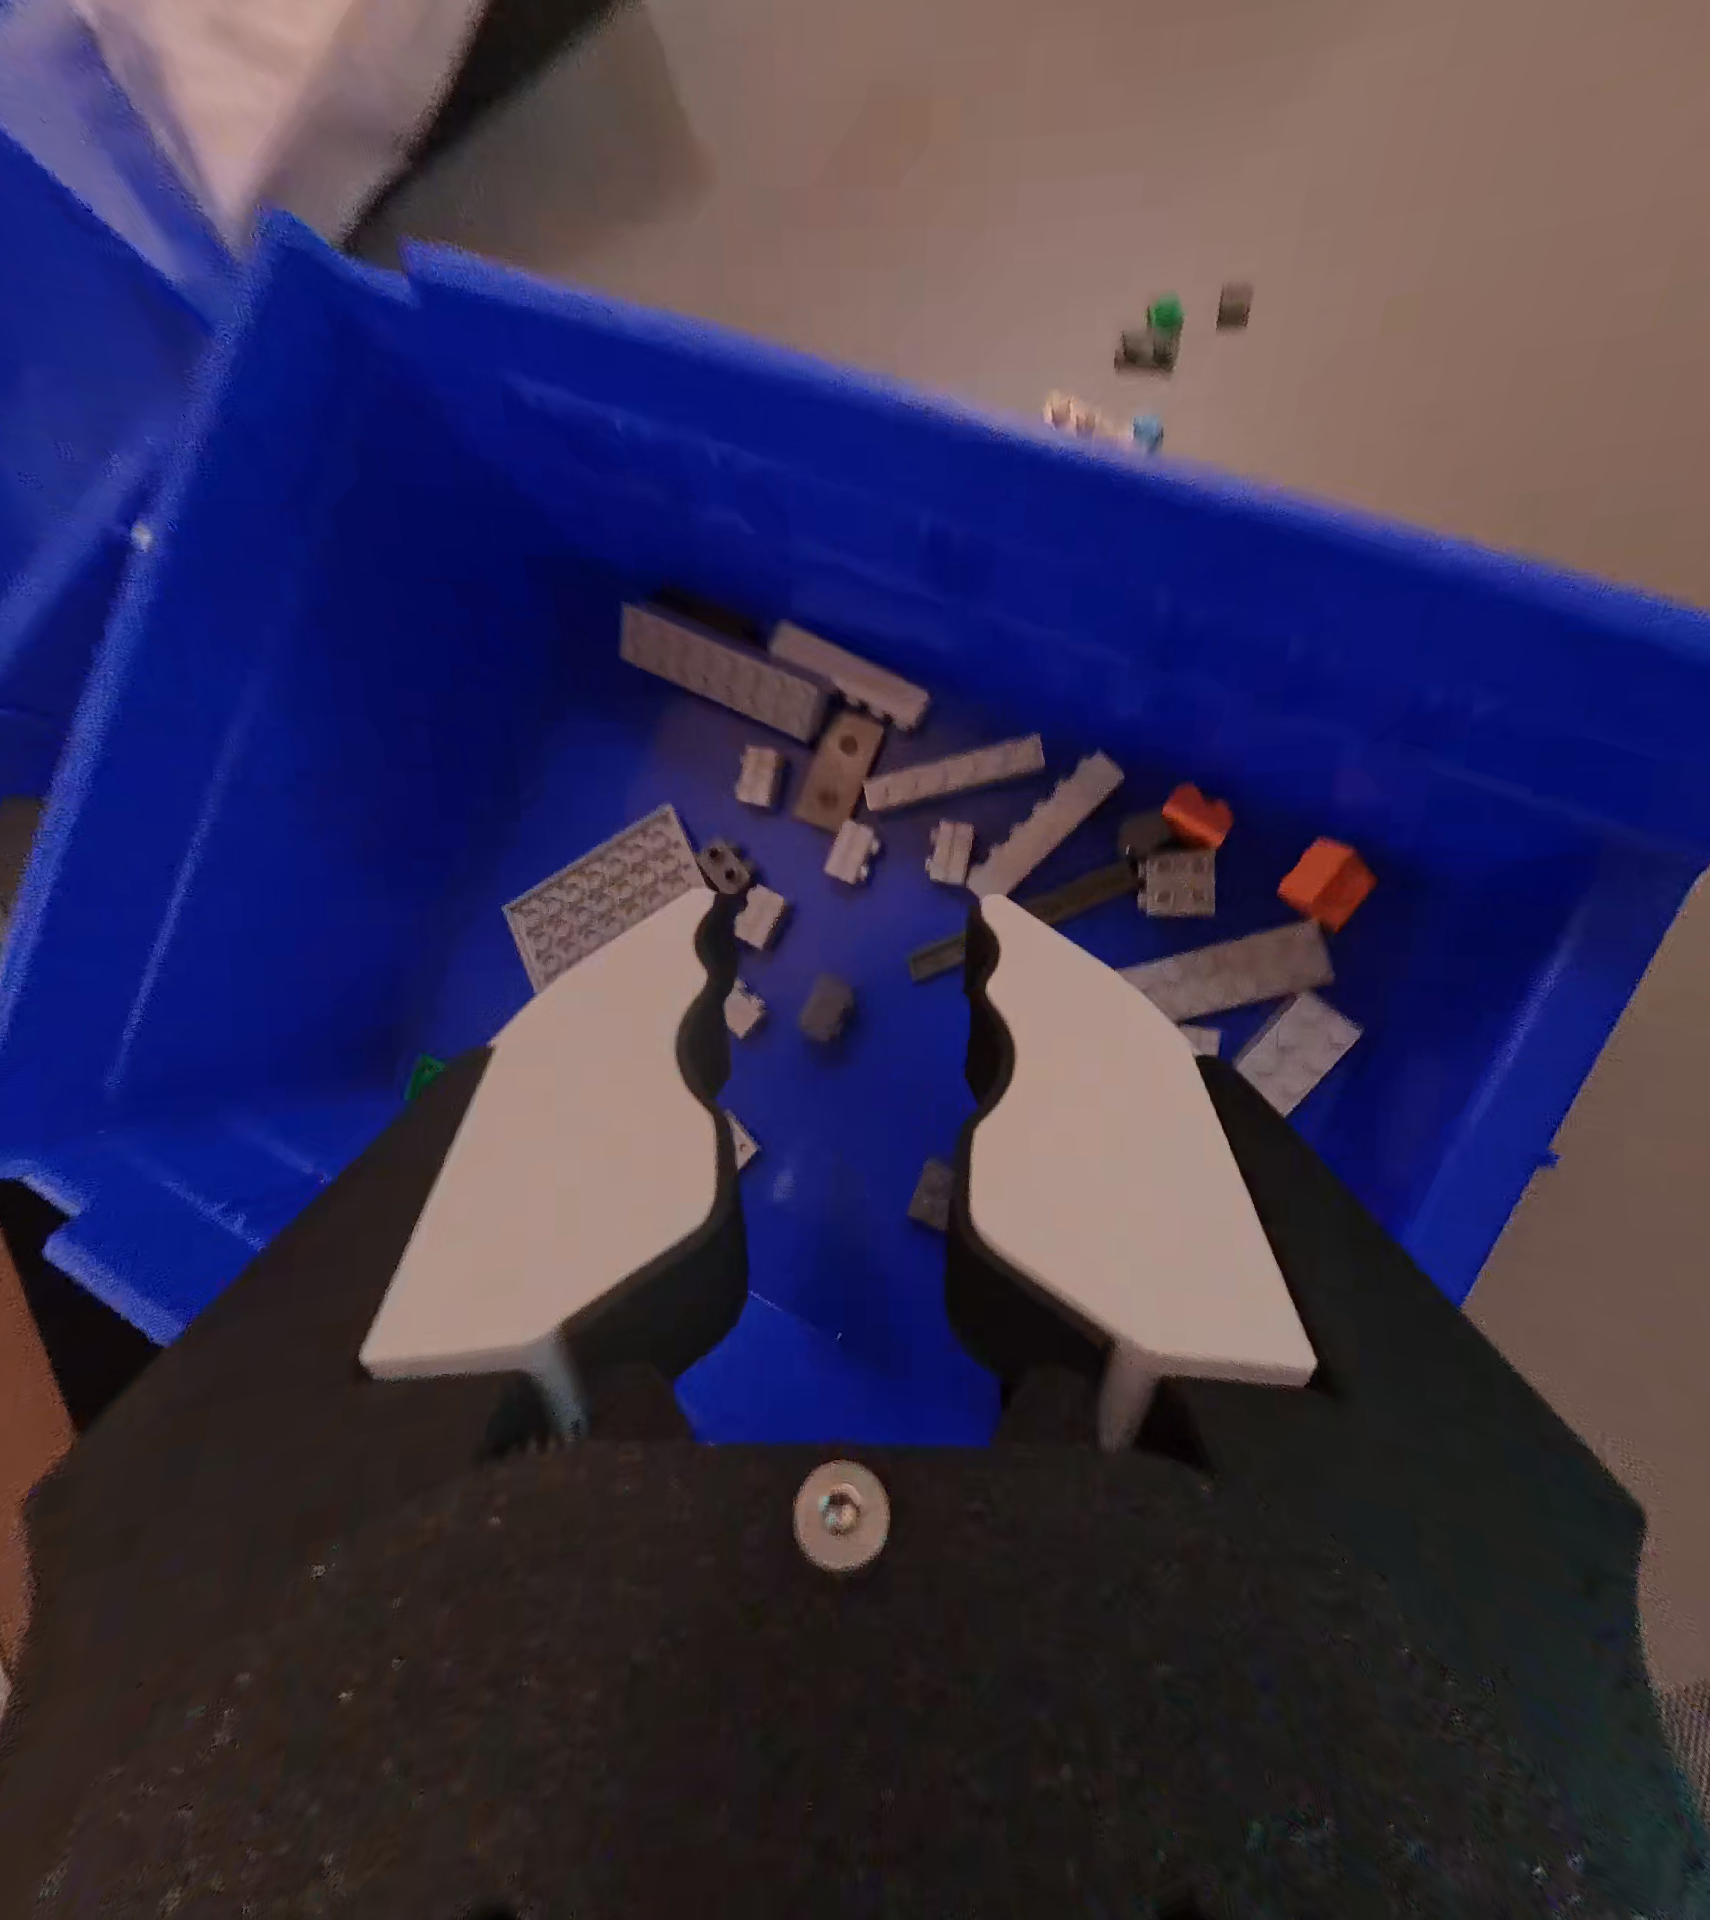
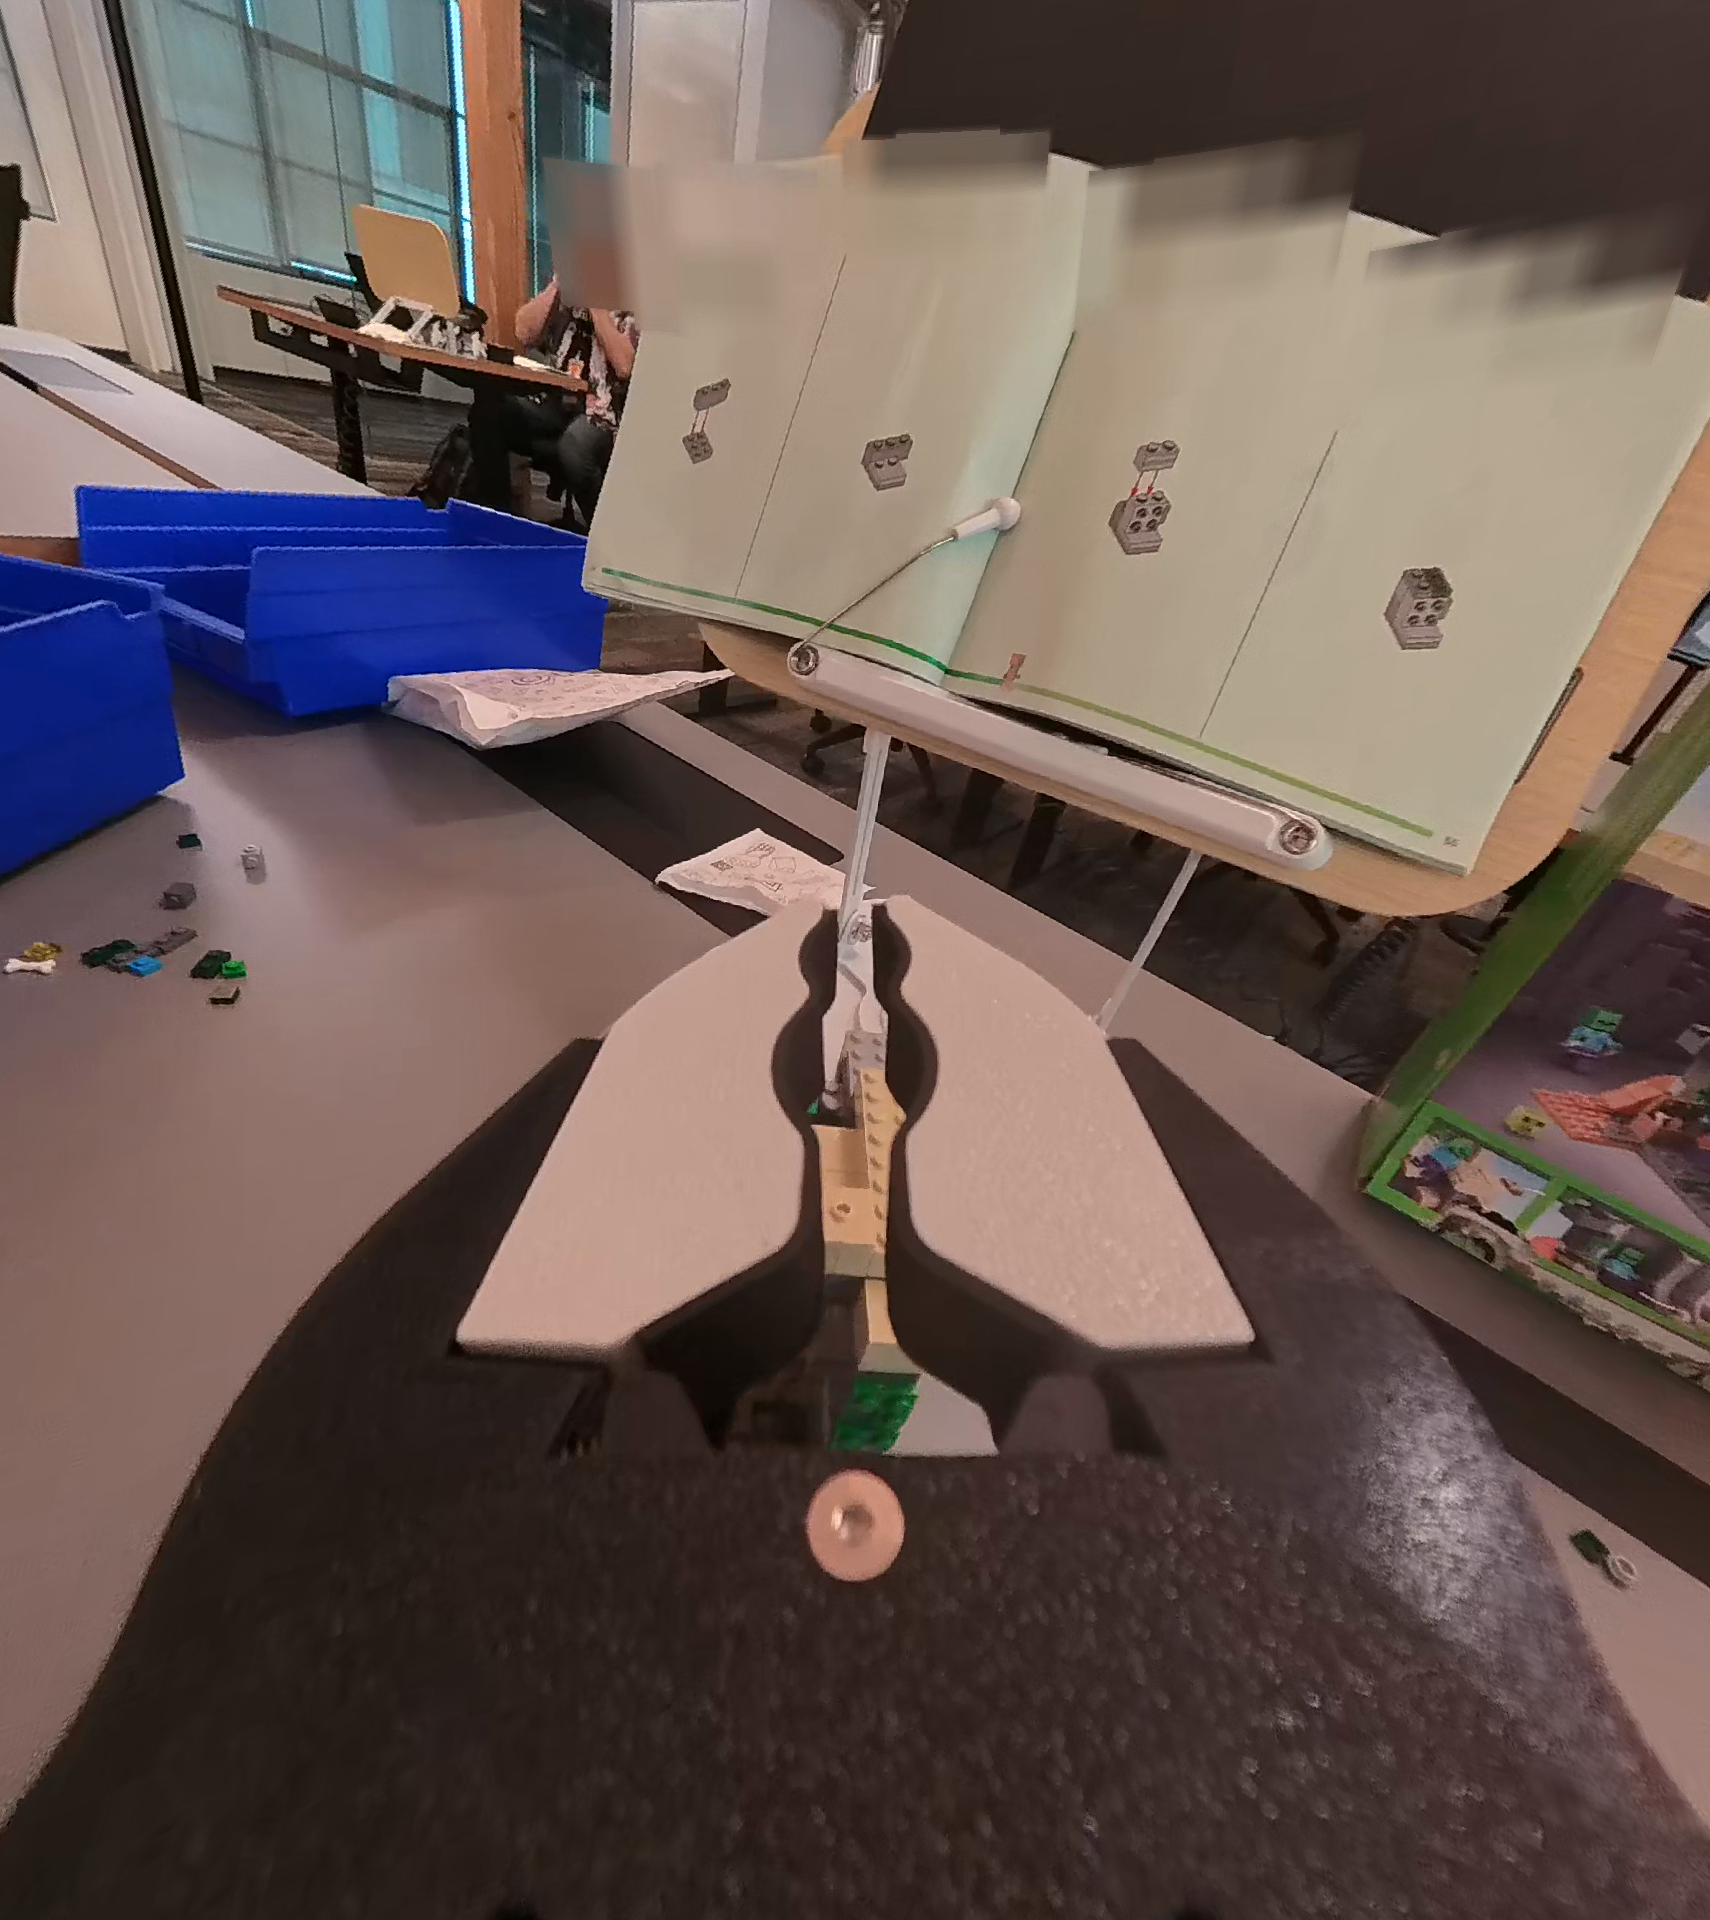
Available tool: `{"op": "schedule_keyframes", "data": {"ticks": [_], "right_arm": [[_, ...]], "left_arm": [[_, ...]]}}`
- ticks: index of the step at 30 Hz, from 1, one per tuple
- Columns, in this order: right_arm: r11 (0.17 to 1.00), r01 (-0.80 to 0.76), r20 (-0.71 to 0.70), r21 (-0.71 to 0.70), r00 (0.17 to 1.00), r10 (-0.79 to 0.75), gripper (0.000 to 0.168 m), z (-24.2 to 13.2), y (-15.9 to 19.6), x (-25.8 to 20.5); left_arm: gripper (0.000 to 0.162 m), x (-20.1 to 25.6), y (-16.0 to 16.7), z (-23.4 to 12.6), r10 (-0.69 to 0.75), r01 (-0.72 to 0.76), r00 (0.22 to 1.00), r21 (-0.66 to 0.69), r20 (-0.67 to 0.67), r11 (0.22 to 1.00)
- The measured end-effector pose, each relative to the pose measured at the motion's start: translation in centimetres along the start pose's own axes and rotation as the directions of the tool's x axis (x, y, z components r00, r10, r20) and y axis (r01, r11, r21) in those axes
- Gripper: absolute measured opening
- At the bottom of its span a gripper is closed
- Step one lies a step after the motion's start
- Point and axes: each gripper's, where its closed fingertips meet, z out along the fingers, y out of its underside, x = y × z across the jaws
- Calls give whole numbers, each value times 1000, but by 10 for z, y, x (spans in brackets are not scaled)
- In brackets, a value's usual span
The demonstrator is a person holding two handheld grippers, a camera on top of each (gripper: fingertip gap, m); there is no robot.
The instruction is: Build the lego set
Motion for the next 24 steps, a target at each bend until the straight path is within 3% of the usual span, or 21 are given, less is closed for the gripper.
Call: {"op": "schedule_keyframes", "data": {"ticks": [4, 10, 12, 18, 24], "right_arm": [[1000, 11, 10, -7, 1000, -11, 6, 1, 3, -3], [997, 75, 26, -4, 997, -75, 6, 0, 4, -8], [994, 110, 31, -8, 994, -109, 6, 0, 7, -11], [986, 167, 47, -23, 985, -165, 6, 3, 13, -21], [989, 147, 66, -33, 987, -145, 6, 5, 19, -25]], "left_arm": [[42, 5, 26, 21, 102, -112, 992, -163, -69, 980], [41, 6, 63, 44, 222, -284, 954, -369, -203, 885], [41, 1, 62, 48, 252, -312, 947, -381, -201, 870], [17, -14, 66, 57, 298, -350, 936, -407, -188, 844], [18, -46, 50, 52, 276, -266, 961, -344, -20, 901]]}}
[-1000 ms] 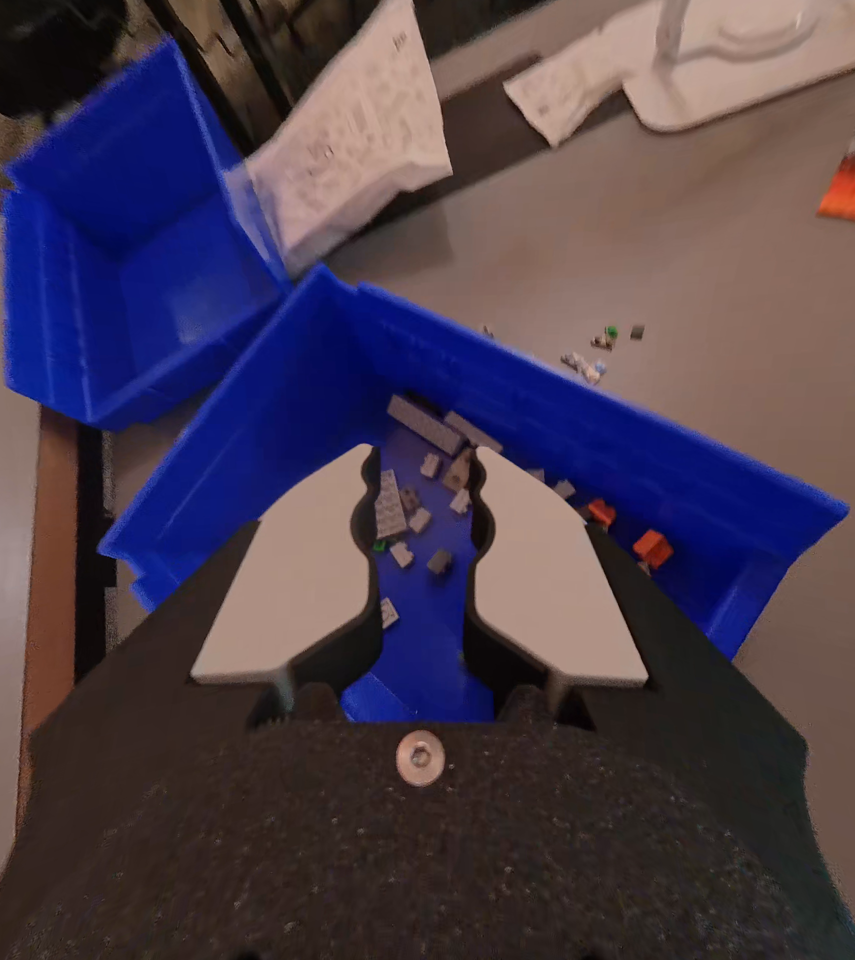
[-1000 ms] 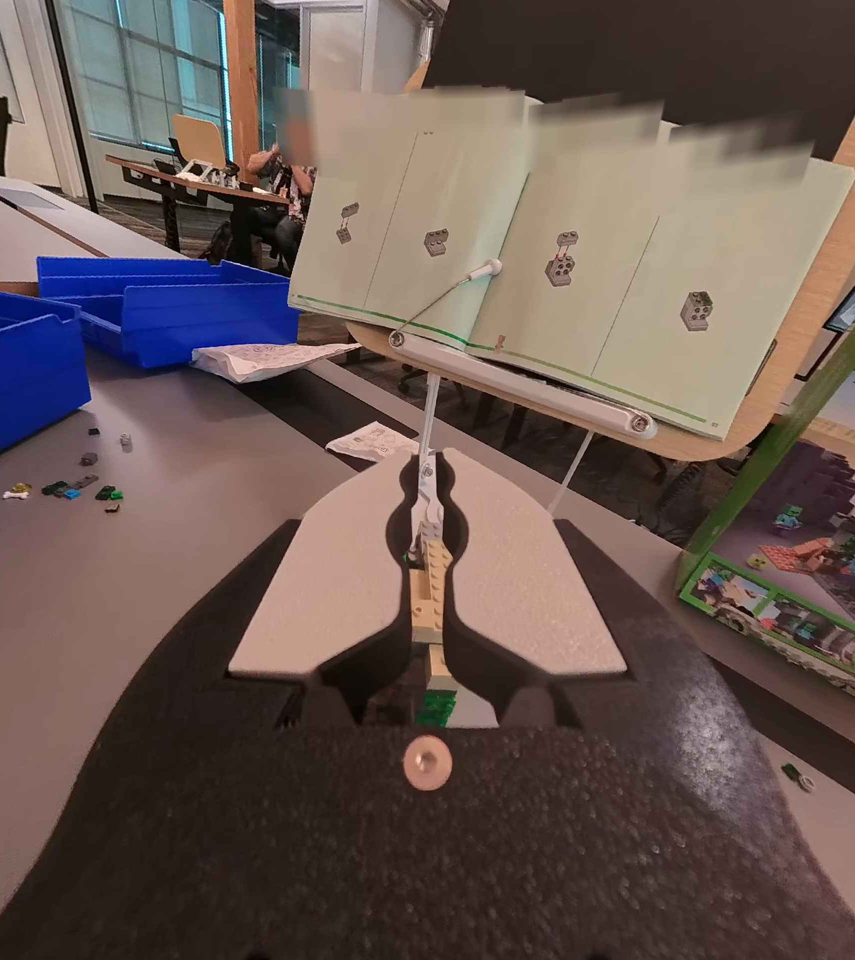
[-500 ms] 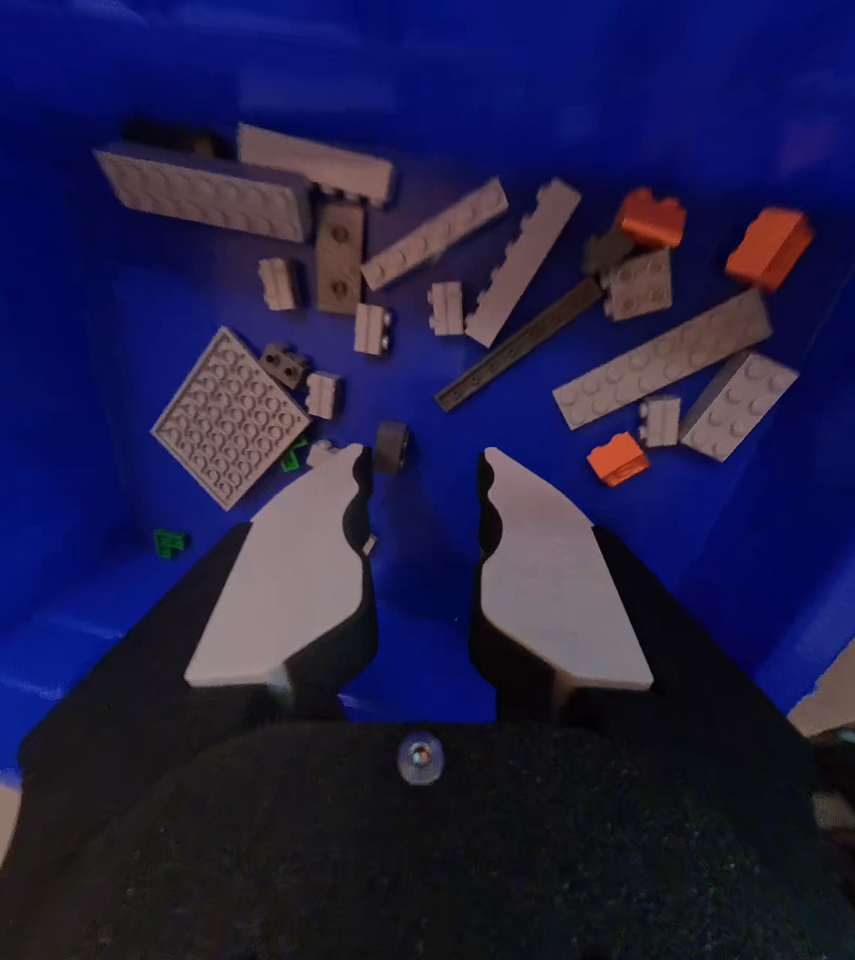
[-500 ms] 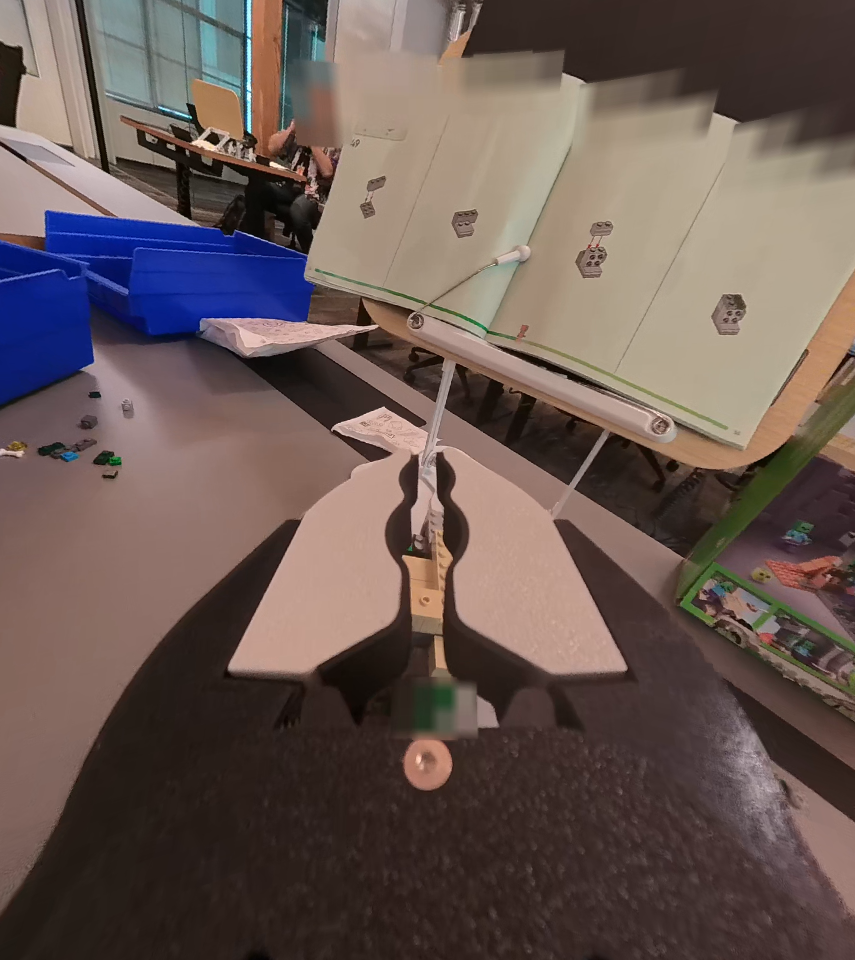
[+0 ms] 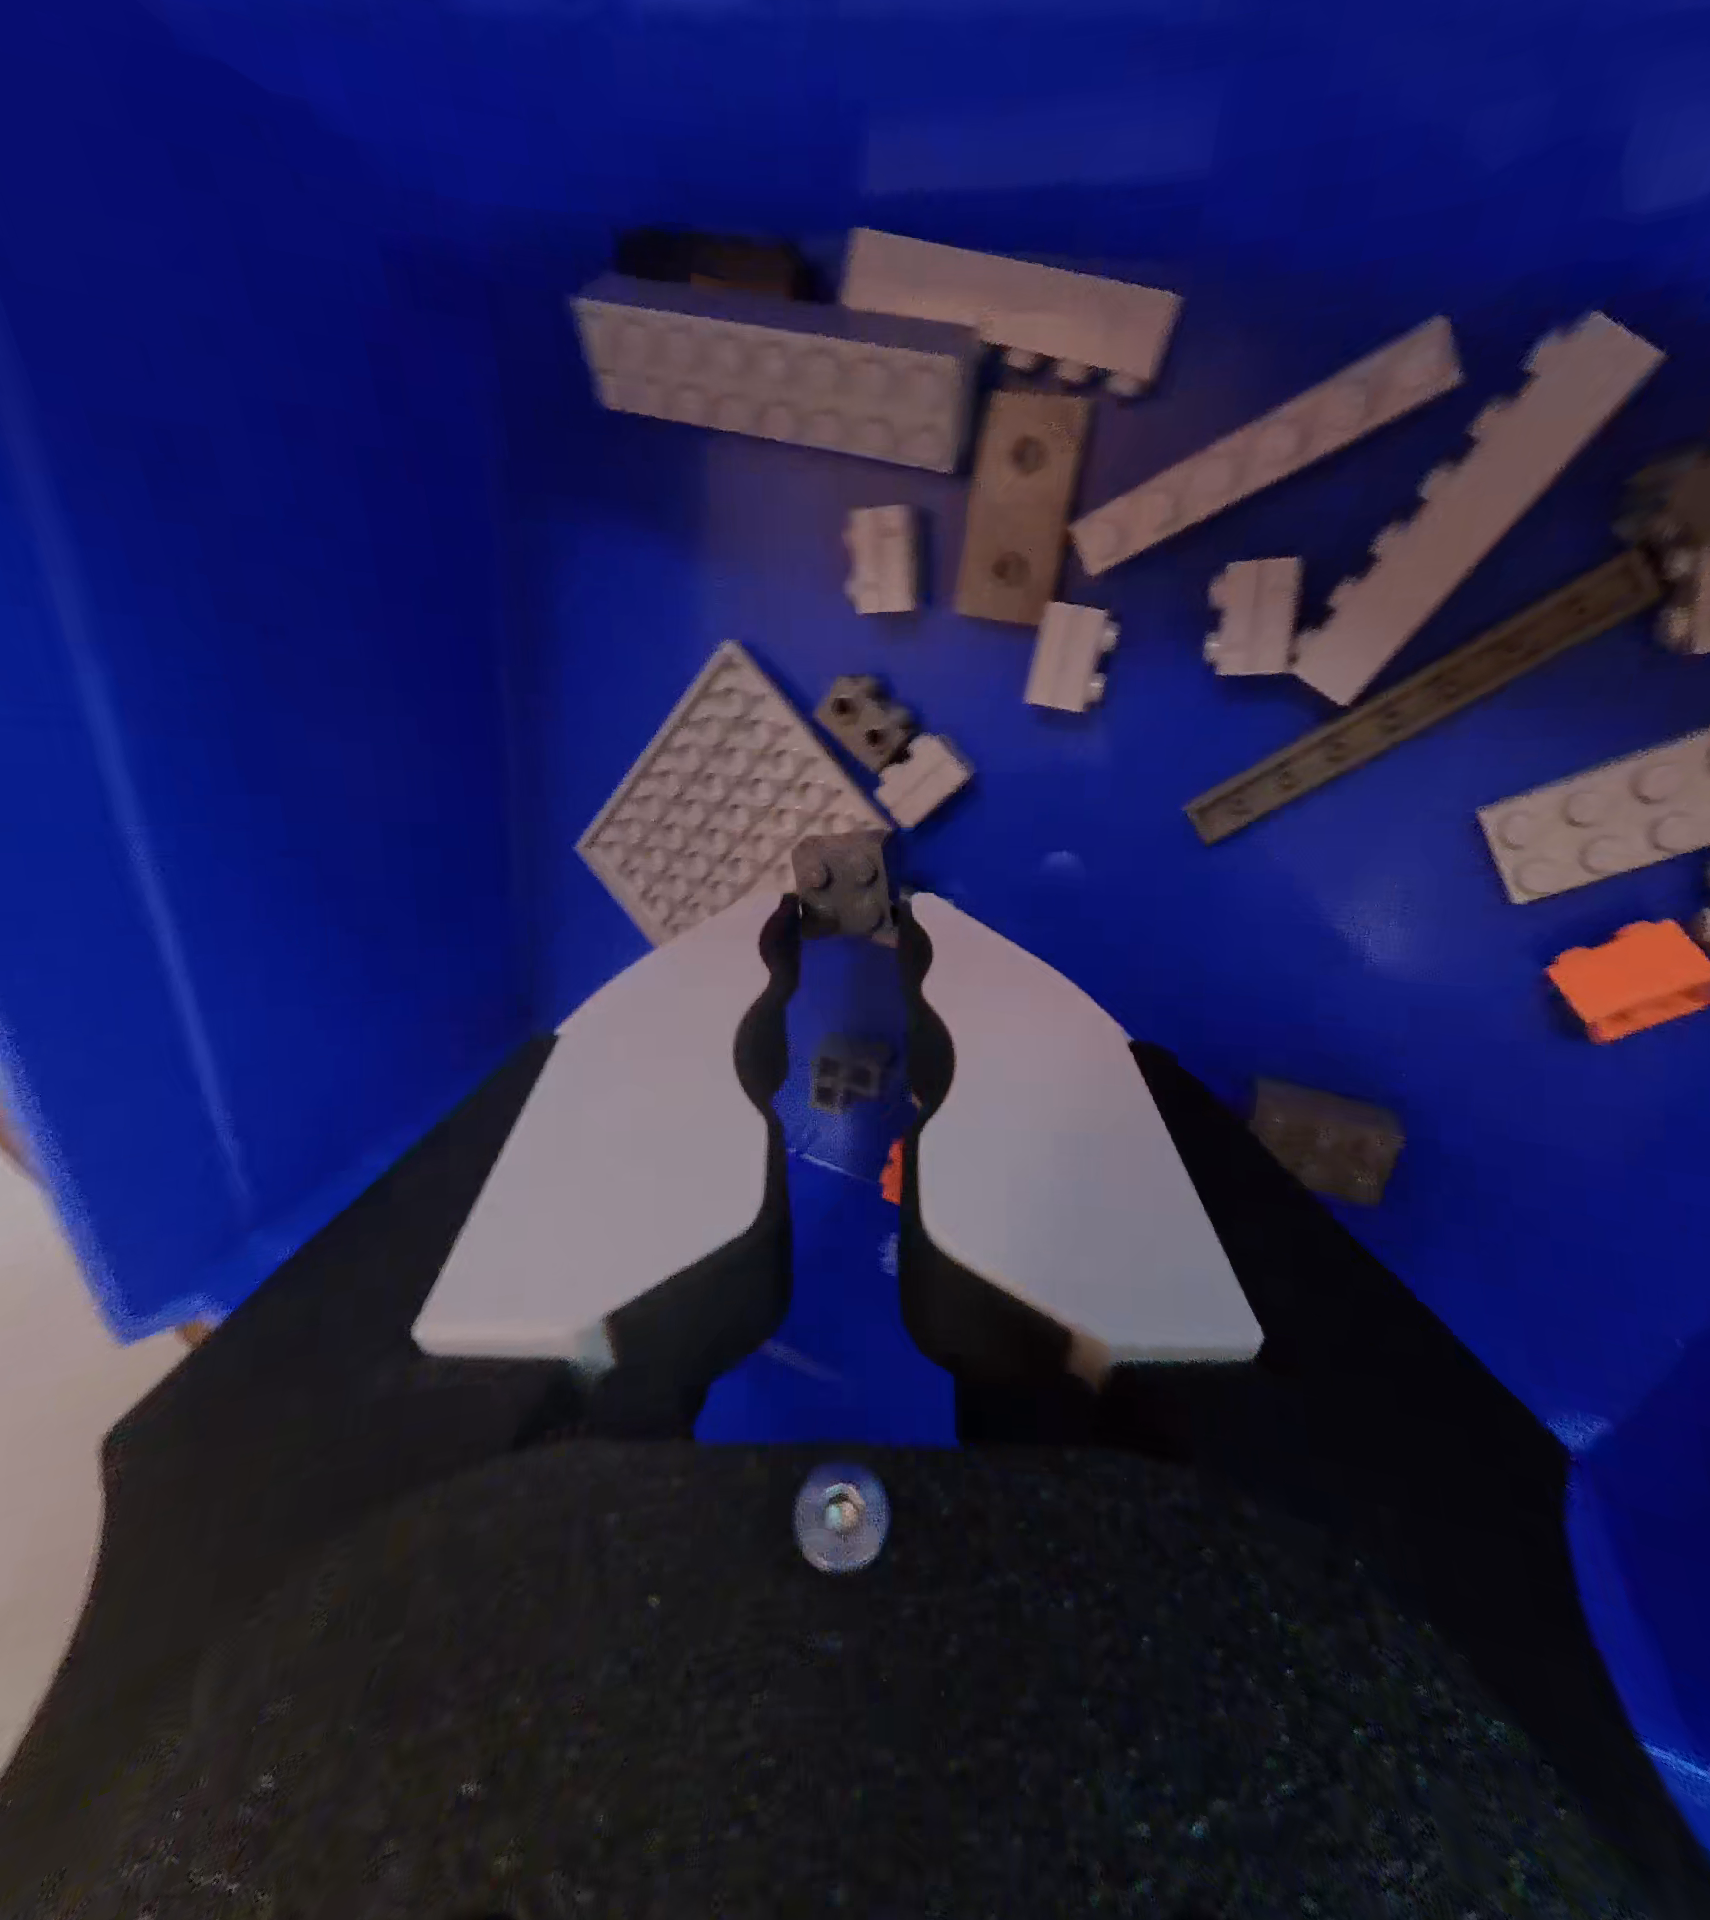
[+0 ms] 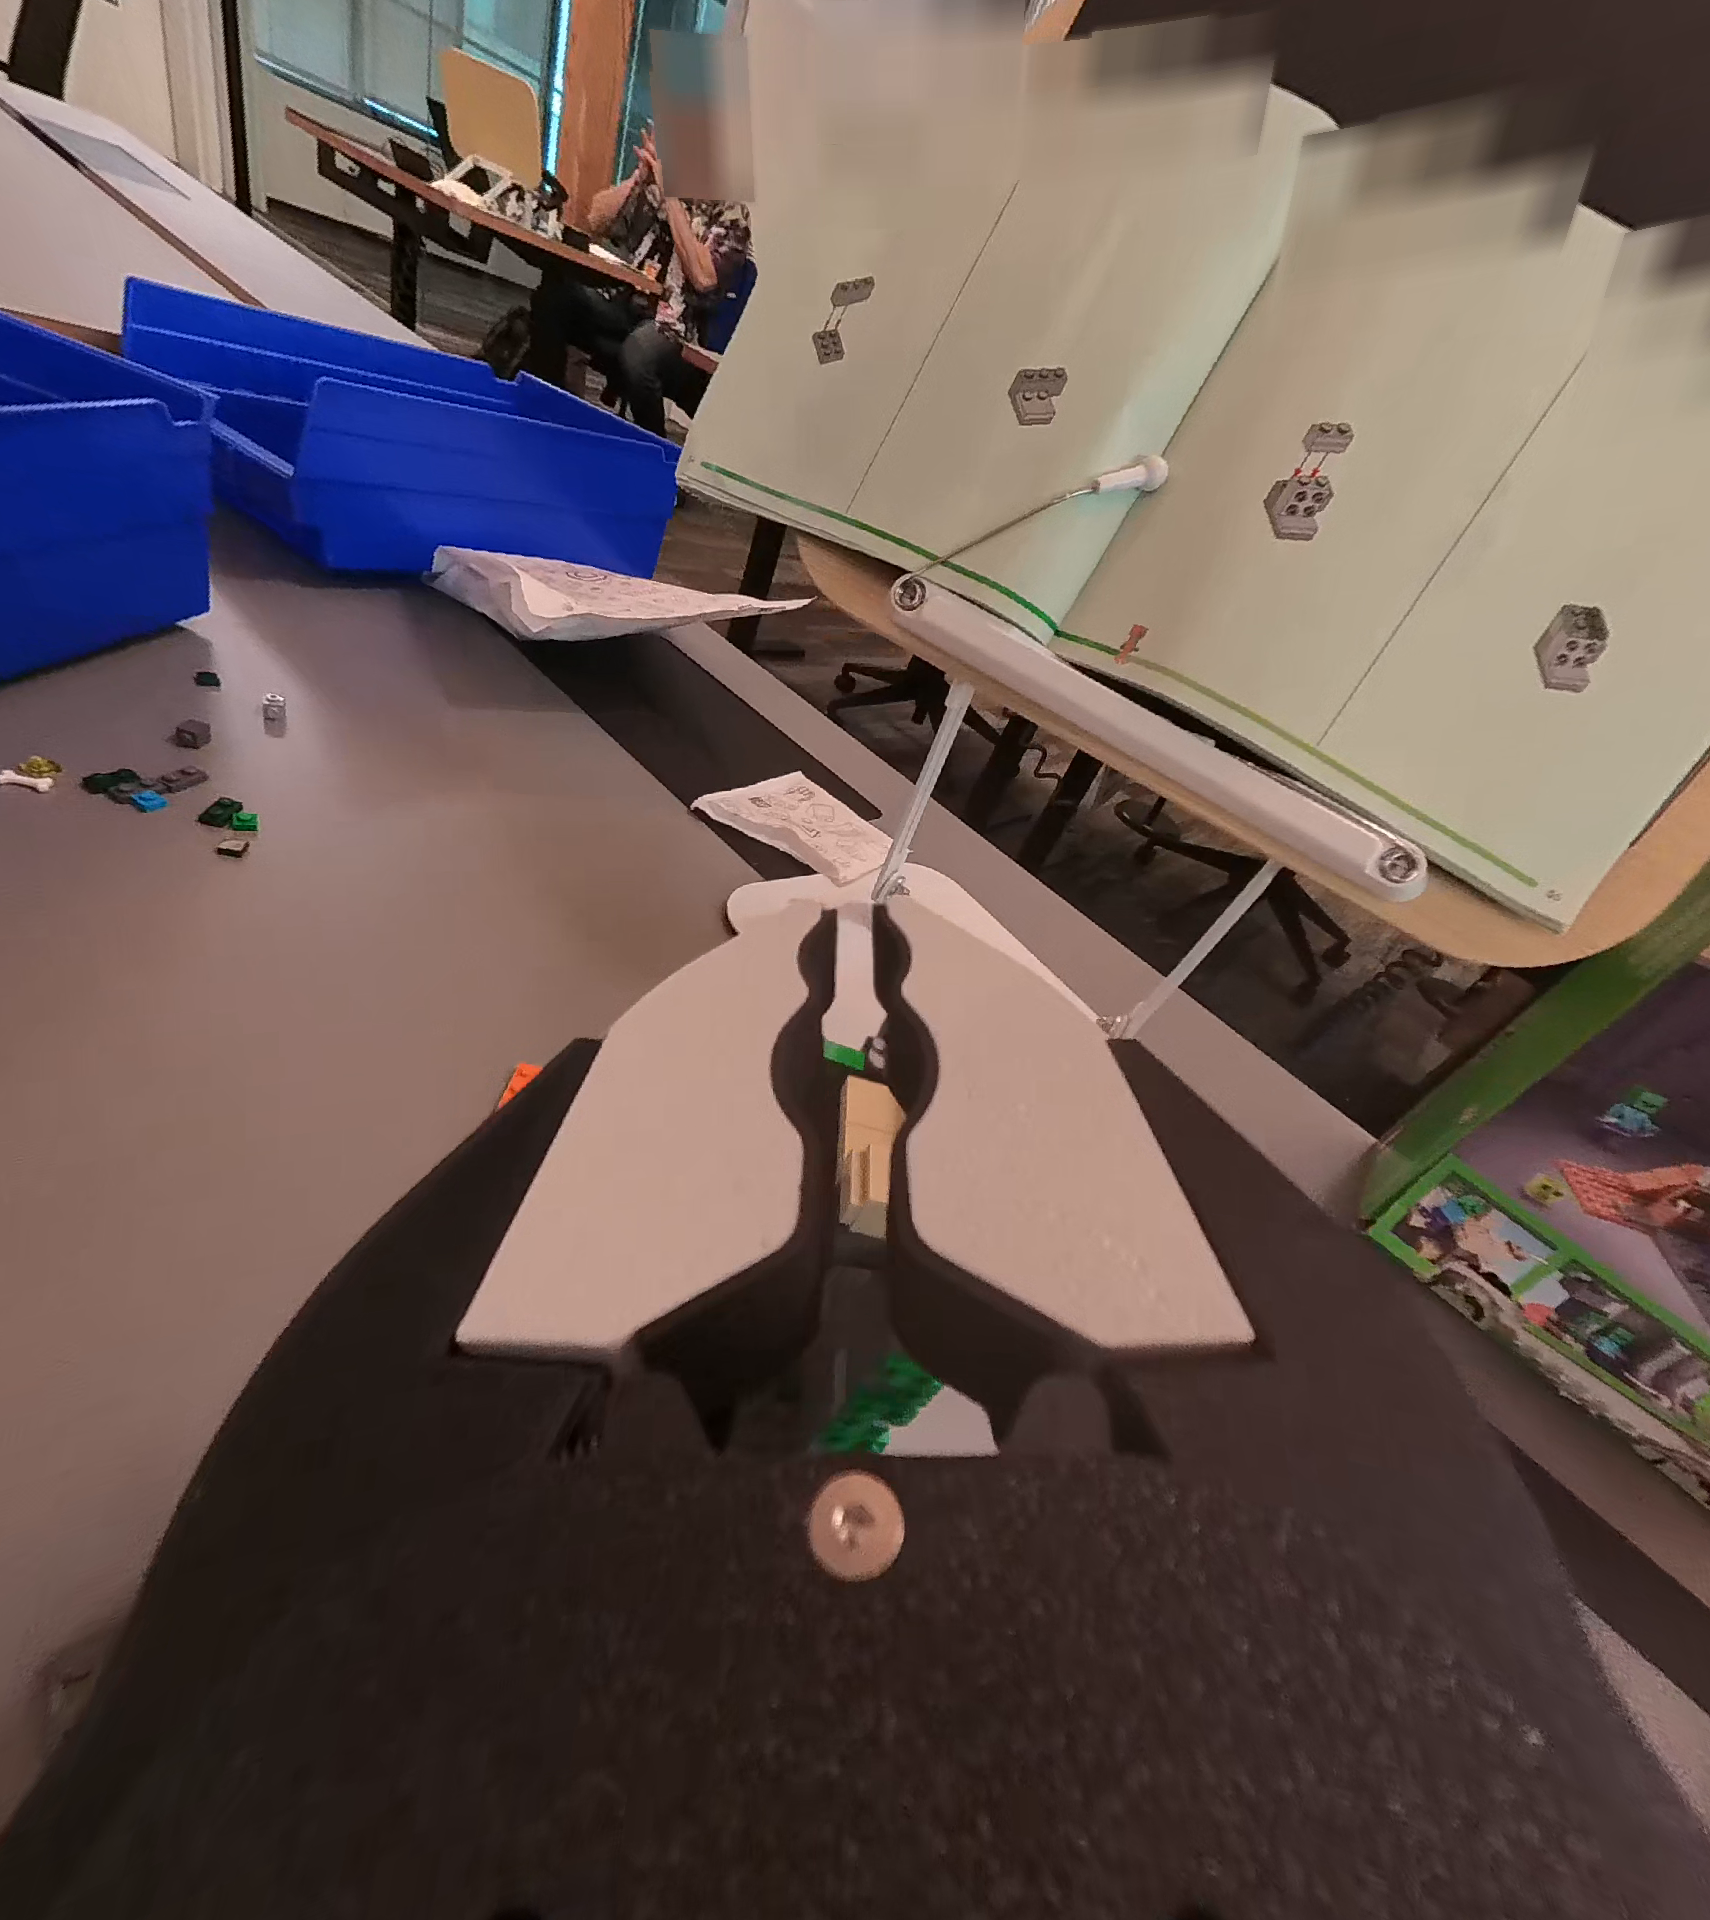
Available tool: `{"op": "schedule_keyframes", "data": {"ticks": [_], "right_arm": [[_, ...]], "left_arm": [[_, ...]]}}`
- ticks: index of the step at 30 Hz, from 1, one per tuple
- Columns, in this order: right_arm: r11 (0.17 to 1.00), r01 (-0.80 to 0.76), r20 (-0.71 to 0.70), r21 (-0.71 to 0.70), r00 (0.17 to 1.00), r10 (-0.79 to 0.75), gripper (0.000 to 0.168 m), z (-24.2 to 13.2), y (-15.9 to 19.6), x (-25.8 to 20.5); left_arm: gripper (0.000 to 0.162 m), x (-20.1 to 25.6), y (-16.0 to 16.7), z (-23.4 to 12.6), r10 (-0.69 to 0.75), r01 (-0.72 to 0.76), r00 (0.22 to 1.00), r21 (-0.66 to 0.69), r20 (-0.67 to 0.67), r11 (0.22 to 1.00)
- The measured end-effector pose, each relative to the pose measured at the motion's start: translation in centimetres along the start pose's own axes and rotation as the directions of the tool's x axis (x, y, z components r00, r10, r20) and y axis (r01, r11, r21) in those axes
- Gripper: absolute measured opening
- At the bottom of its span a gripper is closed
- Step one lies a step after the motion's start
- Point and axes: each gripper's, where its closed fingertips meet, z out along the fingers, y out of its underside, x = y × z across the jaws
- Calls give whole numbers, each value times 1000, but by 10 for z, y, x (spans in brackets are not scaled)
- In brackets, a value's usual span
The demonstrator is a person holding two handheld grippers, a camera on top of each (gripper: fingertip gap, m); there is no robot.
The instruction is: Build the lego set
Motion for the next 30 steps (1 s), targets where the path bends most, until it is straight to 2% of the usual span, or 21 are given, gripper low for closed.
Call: {"op": "schedule_keyframes", "data": {"ticks": [2, 6, 14, 17, 21, 30], "right_arm": [[1000, -5, 5, -4, 1000, 5, 6, 1, 2, -1], [1000, -7, 16, -14, 1000, 7, 6, 3, 6, -4], [1000, 13, 45, -18, 999, -13, 6, 5, 8, -13], [1000, 23, 56, -19, 998, -21, 6, 6, 8, -16], [999, 34, 71, -18, 997, -33, 6, 6, 8, -19], [997, 73, 96, -14, 993, -71, 6, 6, 9, -29]], "left_arm": [[23, -9, 0, -7, -26, 25, 999, 28, 43, 999], [23, -18, 3, -19, -55, 49, 994, 70, 95, 996], [23, -31, 12, -36, -112, 101, 989, 117, 95, 988], [23, -34, 19, -36, -131, 125, 990, 105, 53, 987], [24, -27, 21, -26, -88, 91, 995, 87, -35, 992], [35, 2, -17, -6, 94, -72, 980, 132, -175, 989]]}}
